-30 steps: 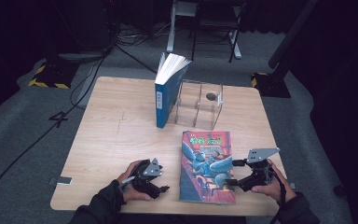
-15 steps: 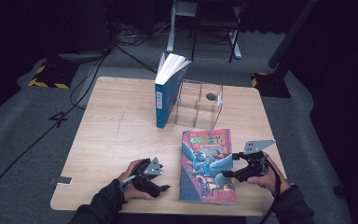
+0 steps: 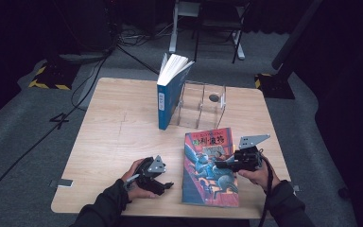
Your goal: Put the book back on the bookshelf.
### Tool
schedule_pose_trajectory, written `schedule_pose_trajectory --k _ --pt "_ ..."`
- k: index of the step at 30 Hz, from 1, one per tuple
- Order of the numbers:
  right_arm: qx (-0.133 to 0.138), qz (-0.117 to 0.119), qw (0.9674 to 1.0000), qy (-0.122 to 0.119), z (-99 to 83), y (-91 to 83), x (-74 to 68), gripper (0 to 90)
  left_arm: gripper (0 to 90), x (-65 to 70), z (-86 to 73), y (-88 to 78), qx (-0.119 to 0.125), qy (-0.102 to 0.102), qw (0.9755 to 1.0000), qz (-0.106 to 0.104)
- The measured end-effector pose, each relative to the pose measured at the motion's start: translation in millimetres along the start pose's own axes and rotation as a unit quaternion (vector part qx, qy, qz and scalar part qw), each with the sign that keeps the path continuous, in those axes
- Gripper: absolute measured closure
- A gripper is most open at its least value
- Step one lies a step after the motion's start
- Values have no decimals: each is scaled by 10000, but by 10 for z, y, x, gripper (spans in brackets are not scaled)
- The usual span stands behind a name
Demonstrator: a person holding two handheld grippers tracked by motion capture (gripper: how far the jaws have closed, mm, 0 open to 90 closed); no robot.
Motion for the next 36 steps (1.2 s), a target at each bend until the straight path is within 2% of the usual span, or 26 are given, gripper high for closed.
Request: schedule_pose_trajectory --k 3,8,12,14,16,20,22,23,25,29,32,36 --pt "39 -68 9999 -65 1 0 -16 704 266 -31 50 34 28 -53 10000 57" --pt "146 -153 9997 -144 -13 1 -36 728 306 -90 175 111 15 -7 9998 178" --pt "270 -215 9992 -190 -26 10 -50 743 349 -142 335 200 53 -58 9992 399" --pt "307 -214 9991 -205 -28 14 -51 748 375 -171 424 231 132 -81 9995 269" --pt "333 -224 9989 -234 -22 13 -56 752 459 -192 494 250 140 -61 9998 105" --pt "447 -242 9983 -268 -12 0 -69 759 529 -218 607 294 261 39 9996 37" --pt "466 -272 9981 -303 -3 -8 -79 760 542 -247 655 297 316 -18 9995 -40" --pt "480 -278 9980 -307 -1 -12 -82 762 542 -270 687 289 406 -30 9992 3" --pt "497 -284 9979 -318 7 -18 -89 764 557 -305 736 266 534 -149 9984 -146" --pt "598 -285 9972 -359 41 -57 -112 767 617 -326 832 238 631 -80 9978 -163" --pt "673 -337 9964 -397 82 -89 -133 770 657 -350 899 196 726 -128 9969 -266" --pt "740 -459 9951 -459 140 -130 -134 775 771 -408 1011 74 915 -218 9949 -352"
Point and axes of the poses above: each handheld gripper's, and its own axes: y roughly forward along the jaws, z roughly out of its top, x roughly to its right, the point moved 2 cm from there along y, roughly forward along the jaws, and after that the axes turned 14 degrees about -y, right-handed, at the moved point
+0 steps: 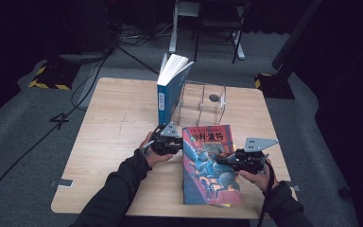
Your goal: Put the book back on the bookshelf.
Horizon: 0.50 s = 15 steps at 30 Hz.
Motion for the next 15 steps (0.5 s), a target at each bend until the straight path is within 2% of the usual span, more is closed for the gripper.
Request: schedule_pose_trajectory --k 3,6,8,10,15 --pt "91 -118 9999 -57 65 -31 23 783 825 -18 137 -112 194 -22 9998 3" --pt "215 -267 9993 -167 143 -63 43 797 854 -3 287 -208 194 151 9997 23" --pt "301 -378 9986 -214 181 -78 57 804 855 2 392 -273 243 169 9996 17" --pt "404 -453 9978 -271 212 -91 74 813 876 11 482 -327 282 275 9992 94" --pt "516 -702 9951 -472 280 -101 77 822 895 36 620 -412 406 352 9985 123"
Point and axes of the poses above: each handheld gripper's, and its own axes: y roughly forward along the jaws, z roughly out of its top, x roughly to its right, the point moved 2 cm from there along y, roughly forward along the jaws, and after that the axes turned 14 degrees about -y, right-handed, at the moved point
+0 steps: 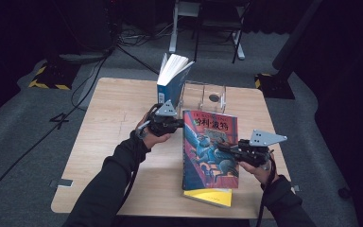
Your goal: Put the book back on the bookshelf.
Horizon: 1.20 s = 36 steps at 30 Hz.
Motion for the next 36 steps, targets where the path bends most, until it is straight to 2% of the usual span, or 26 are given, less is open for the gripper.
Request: schedule_pose_trajectory --k 3,5,8,12,18,20,27,31,33,36 --pt "31 -223 9996 -171 16 -3 -14 833 899 22 70 -47 30 -35 9999 -133" --pt "54 -291 9994 -200 18 -10 -24 835 900 45 108 -73 62 19 9999 -125" --pt "241 -492 9981 -289 28 -29 -37 847 900 106 217 -143 109 144 9998 -67" --pt "359 -821 9948 -494 66 -60 -68 851 900 200 328 -220 231 244 9994 -88" --pt "442 -841 9934 -637 48 -142 -124 851 900 313 340 -254 417 305 9986 -136" --pt "429 -872 9928 -703 46 -163 -154 851 900 344 332 -269 495 268 9982 -190" --pt "454 -802 9917 -895 54 -265 -272 849 898 521 253 -362 635 460 9967 -191" --pt "458 -845 9902 -1012 63 -312 -359 851 897 602 227 -421 784 434 9956 -259" --pt "442 -883 9891 -1092 65 -323 -392 852 899 650 240 -435 804 495 9950 -329" --pt "373 -908 9888 -1121 71 -303 -373 852 900 707 308 -435 847 594 9942 -306"
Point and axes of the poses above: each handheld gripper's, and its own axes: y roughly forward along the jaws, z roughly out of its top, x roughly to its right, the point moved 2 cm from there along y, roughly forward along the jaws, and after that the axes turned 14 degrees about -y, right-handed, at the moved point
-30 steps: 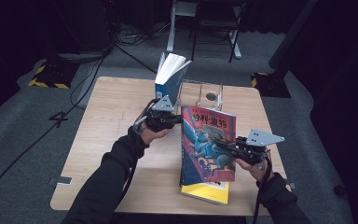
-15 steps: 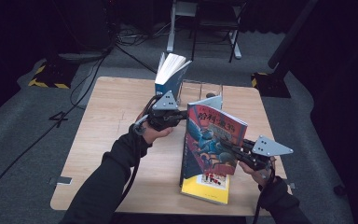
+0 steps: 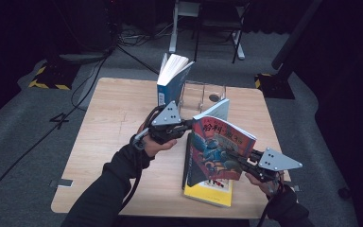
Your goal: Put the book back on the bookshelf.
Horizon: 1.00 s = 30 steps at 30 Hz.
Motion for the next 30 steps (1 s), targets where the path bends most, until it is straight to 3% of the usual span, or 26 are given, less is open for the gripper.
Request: schedule_pose_trajectory --k 4,7,11,16,21,25,30 --pt "16 -95 9999 -51 2 40 -8 852 900 -14 79 -7 74 -5 10000 -24" --pt "-16 -329 9992 -220 19 88 -17 854 900 -48 132 -12 110 -3 9999 -34" --pt "24 -456 9989 -135 -11 138 43 853 900 -38 187 -17 122 59 9999 10" --pt "27 -618 9978 -247 -21 158 35 854 900 -13 211 -38 143 62 9999 -34" --pt "83 -521 9984 -184 -25 89 -1 853 899 77 188 -58 211 120 9996 -108" --pt "127 -455 9987 -166 -15 20 -51 853 874 142 147 -80 310 165 9994 69" --pt "153 -311 9992 -177 -16 -64 -96 853 813 208 37 -96 357 69 9992 160"
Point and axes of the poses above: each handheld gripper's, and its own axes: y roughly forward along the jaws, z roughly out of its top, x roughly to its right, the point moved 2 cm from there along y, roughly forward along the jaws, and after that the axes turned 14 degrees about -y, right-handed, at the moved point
